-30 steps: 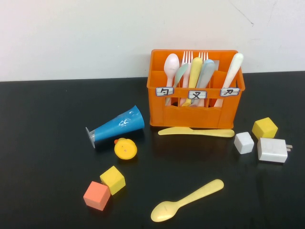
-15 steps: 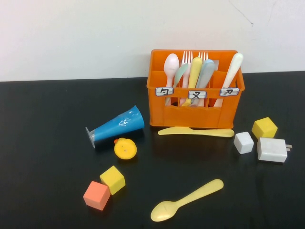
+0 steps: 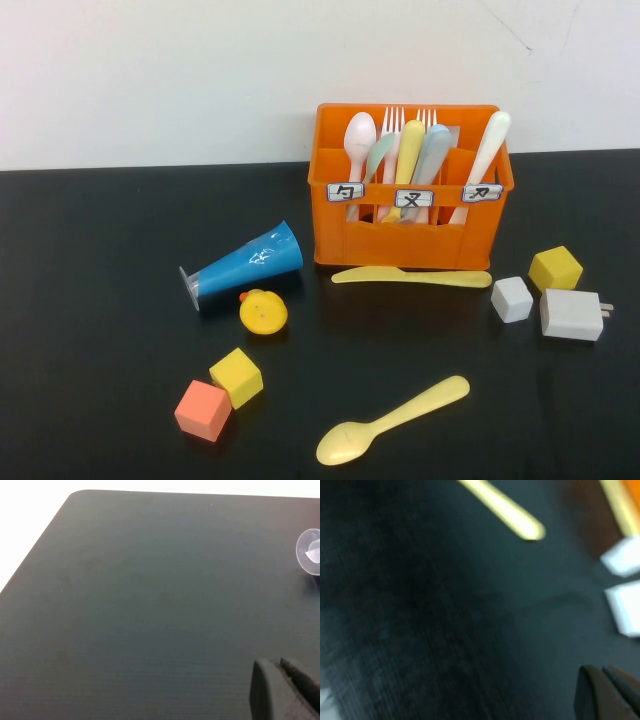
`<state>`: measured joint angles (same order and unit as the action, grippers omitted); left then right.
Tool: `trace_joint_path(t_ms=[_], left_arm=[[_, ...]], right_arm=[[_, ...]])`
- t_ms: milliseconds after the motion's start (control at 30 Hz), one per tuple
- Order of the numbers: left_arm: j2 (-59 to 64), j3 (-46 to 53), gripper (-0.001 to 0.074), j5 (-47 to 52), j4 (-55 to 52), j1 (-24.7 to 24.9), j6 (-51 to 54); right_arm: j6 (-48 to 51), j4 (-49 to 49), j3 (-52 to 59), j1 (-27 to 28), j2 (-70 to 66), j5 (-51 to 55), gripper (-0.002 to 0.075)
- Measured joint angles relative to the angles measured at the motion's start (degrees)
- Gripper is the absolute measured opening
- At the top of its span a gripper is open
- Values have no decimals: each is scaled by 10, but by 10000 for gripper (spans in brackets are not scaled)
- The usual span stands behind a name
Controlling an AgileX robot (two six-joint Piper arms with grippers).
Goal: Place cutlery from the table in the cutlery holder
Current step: Pick up the spoon
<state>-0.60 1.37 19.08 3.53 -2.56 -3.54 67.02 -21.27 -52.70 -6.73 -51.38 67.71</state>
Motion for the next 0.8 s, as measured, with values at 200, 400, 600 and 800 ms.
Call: trace_joint_path(t_ms=[200,400,600,800], left_arm=[[0,0,-1,0,0,0,0],[0,0,-1,0,0,0,0],[0,0,-1,0,0,0,-1],[0,0,-1,0,0,0,-1]], right_arm=[[14,79,-75,-146,-144,27,-4],[22,138,-152,-260,-278,27,57],[44,141,-232,-331,-395,25,325],[65,158,-257,-386,-483,-14,406]])
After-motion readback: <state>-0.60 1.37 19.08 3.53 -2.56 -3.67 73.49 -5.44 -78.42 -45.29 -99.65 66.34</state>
